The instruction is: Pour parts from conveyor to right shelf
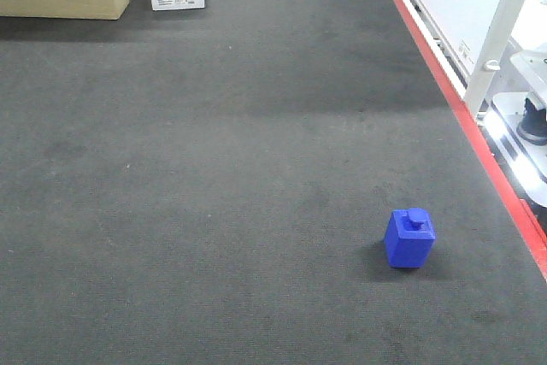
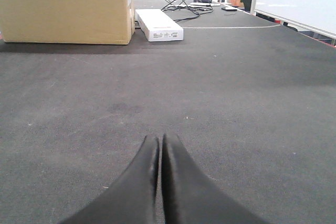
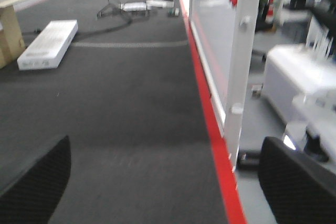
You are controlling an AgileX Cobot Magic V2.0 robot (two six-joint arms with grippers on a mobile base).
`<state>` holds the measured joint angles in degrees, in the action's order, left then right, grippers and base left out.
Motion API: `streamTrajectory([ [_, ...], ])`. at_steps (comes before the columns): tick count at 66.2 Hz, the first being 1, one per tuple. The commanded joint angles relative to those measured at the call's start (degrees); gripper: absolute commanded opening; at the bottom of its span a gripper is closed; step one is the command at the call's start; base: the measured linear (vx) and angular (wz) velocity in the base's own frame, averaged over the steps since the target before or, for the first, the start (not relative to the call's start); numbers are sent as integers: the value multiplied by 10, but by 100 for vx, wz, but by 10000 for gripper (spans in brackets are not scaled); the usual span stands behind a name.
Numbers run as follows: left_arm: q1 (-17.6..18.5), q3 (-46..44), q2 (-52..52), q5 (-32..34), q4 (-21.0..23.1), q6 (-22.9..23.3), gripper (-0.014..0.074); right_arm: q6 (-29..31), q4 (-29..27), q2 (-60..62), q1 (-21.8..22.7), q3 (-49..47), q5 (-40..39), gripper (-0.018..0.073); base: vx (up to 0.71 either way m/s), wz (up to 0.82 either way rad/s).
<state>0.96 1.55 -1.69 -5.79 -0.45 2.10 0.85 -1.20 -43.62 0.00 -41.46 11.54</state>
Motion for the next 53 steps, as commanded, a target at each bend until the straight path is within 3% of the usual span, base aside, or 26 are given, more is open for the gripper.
streamTrajectory([
  [1,3,-11,-10,45,5,5,-6,27,-37,-17,0,-46,33,715,0,0],
  [14,3,-11,-10,45,5,5,-6,177,-151,-98,0,-131,193,685,0,0],
  [23,3,-11,-10,45,5,5,-6,209,-217,-157,0,-173,256,653,0,0],
  [35,3,-11,-10,45,5,5,-6,239,-250,-221,-17,-218,317,615,0,0],
  [44,3,-11,-10,45,5,5,-6,209,-237,-261,-97,-239,303,581,0,0],
  [53,3,-11,-10,45,5,5,-6,71,-130,-300,-154,-255,292,564,0,0],
])
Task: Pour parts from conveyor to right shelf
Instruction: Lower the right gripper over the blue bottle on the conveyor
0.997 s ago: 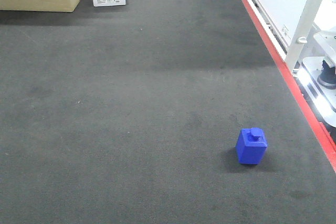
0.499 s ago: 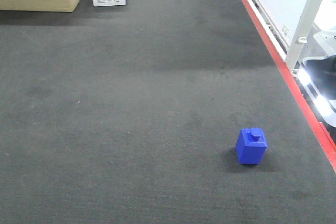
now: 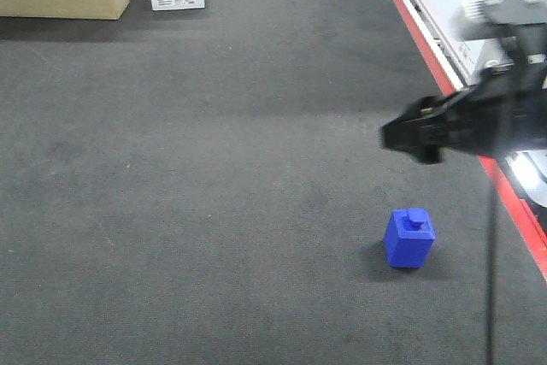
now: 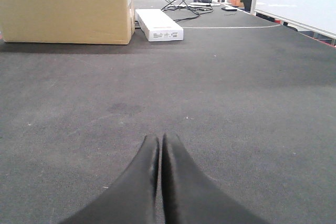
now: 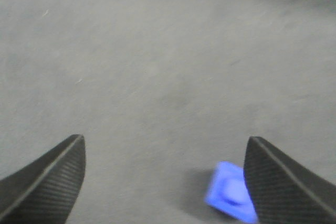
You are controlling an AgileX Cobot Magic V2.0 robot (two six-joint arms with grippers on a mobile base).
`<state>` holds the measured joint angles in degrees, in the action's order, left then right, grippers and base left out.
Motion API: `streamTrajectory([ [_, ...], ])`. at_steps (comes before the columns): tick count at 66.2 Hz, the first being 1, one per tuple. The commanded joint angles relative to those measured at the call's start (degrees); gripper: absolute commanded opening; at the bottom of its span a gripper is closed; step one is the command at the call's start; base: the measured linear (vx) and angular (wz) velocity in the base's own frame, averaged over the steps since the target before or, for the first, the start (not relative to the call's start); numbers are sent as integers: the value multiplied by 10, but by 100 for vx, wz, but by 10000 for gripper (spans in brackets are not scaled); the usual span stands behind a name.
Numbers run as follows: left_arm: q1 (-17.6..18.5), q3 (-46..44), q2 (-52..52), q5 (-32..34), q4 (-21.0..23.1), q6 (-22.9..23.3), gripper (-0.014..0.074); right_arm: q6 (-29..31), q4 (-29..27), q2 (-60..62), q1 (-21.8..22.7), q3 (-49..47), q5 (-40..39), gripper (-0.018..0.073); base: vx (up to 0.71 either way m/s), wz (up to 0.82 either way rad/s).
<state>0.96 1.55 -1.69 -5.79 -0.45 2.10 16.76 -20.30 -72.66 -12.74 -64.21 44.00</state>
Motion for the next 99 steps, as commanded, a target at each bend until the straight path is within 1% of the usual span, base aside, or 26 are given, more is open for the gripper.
streamTrajectory([
  [1,3,-11,-10,45,5,5,-6,-112,73,-14,-28,-29,-27,564,0,0],
  [3,3,-11,-10,45,5,5,-6,-144,99,-23,-30,-35,-15,564,0,0],
  [6,3,-11,-10,45,5,5,-6,-183,123,-35,-31,-45,8,564,0,0],
  [11,3,-11,-10,45,5,5,-6,-228,163,-58,-31,-67,61,564,0,0],
  [20,3,-11,-10,45,5,5,-6,-245,221,-107,-31,-123,161,564,0,0],
  [30,3,-11,-10,45,5,5,-6,-236,216,-161,-31,-178,250,564,0,0],
  [40,3,-11,-10,45,5,5,-6,-230,208,-218,-30,-211,298,564,0,0],
  [58,3,-11,-10,45,5,5,-6,-236,203,-286,-29,-211,298,564,0,0],
  [62,3,-11,-10,45,5,5,-6,-238,203,-295,-21,-211,298,564,0,0],
  [70,3,-11,-10,45,5,5,-6,-236,181,-300,10,-211,298,564,0,0],
  [75,3,-11,-10,45,5,5,-6,-224,167,-300,23,-211,298,564,0,0],
  [90,3,-11,-10,45,5,5,-6,-216,162,-300,14,-209,289,564,0,0],
  [99,3,-11,-10,45,5,5,-6,-216,159,-305,14,-209,298,564,0,0],
])
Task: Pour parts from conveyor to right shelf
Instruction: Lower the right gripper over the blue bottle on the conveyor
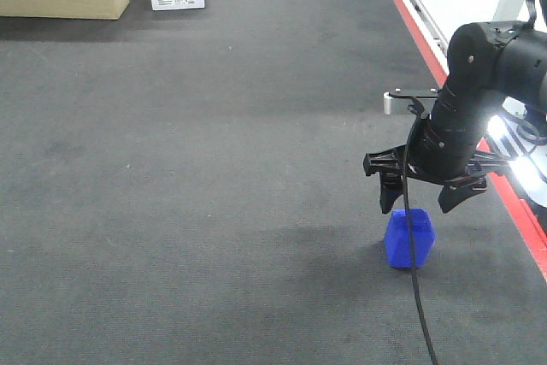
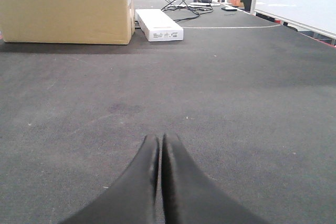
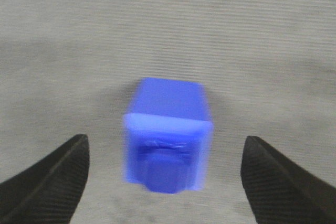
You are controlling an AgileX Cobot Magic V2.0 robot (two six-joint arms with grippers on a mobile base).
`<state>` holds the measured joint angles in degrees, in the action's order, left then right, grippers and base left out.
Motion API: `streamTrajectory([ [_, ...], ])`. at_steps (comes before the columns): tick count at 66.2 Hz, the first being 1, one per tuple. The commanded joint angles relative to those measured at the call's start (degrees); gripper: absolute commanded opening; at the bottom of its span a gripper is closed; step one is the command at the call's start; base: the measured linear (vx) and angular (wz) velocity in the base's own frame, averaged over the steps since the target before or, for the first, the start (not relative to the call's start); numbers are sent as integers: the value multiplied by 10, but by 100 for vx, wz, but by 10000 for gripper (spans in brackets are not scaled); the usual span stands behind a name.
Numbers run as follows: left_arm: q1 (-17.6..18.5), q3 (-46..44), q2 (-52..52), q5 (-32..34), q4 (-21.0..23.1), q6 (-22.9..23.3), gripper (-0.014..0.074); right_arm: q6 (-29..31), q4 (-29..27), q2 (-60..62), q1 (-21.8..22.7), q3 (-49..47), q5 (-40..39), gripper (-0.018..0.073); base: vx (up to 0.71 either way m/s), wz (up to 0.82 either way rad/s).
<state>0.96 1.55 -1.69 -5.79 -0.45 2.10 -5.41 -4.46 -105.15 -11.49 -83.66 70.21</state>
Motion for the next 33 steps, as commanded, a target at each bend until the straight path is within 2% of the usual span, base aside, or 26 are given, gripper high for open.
streamTrajectory([
  [1,3,-11,-10,45,5,5,-6,5,1,19,1,-15,36,564,0,0],
  [33,3,-11,-10,45,5,5,-6,6,2,-20,1,-15,25,564,0,0],
])
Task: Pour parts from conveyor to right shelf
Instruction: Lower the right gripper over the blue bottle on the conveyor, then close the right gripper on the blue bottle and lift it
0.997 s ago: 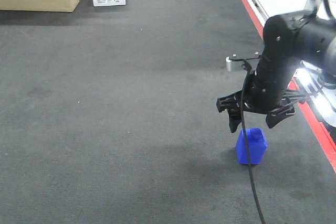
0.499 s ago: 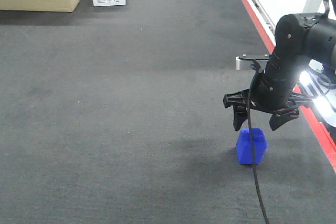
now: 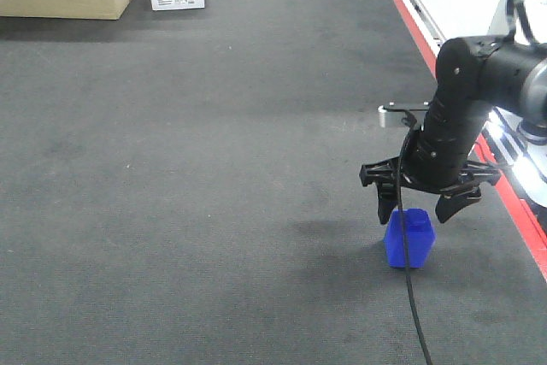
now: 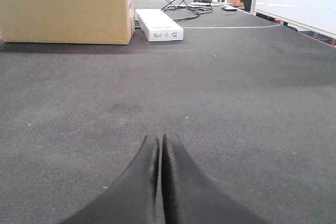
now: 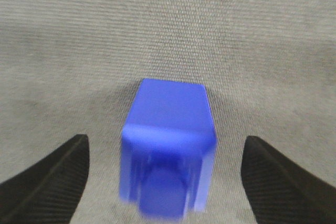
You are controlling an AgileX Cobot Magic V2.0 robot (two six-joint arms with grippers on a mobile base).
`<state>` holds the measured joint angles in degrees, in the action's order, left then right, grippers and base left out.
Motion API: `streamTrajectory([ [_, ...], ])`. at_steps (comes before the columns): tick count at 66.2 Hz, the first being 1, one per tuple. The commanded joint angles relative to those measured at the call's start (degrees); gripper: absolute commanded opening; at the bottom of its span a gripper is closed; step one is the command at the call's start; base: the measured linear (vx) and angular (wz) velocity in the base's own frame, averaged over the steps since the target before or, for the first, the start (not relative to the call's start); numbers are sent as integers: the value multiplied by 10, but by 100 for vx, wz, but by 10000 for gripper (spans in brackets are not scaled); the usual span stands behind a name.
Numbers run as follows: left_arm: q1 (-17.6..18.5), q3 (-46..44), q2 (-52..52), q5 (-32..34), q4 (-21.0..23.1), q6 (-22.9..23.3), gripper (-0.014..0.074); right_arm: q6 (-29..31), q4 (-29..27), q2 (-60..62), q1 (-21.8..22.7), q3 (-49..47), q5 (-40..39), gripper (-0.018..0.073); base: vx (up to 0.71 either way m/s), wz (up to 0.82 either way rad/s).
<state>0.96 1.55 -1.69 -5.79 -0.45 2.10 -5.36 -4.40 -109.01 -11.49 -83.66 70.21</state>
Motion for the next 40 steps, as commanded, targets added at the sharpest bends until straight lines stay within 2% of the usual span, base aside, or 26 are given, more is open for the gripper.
streamTrajectory([
  [1,3,-11,-10,45,5,5,-6,6,1,17,1,-15,25,564,0,0],
  [19,3,-11,-10,45,5,5,-6,6,1,-10,1,-15,27,559,0,0],
  [26,3,-11,-10,45,5,5,-6,8,1,-15,1,-15,27,527,0,0],
  [32,3,-11,-10,45,5,5,-6,8,1,-18,1,-15,33,461,0,0],
  [40,3,-11,-10,45,5,5,-6,8,-3,-20,1,-15,36,281,0,0],
])
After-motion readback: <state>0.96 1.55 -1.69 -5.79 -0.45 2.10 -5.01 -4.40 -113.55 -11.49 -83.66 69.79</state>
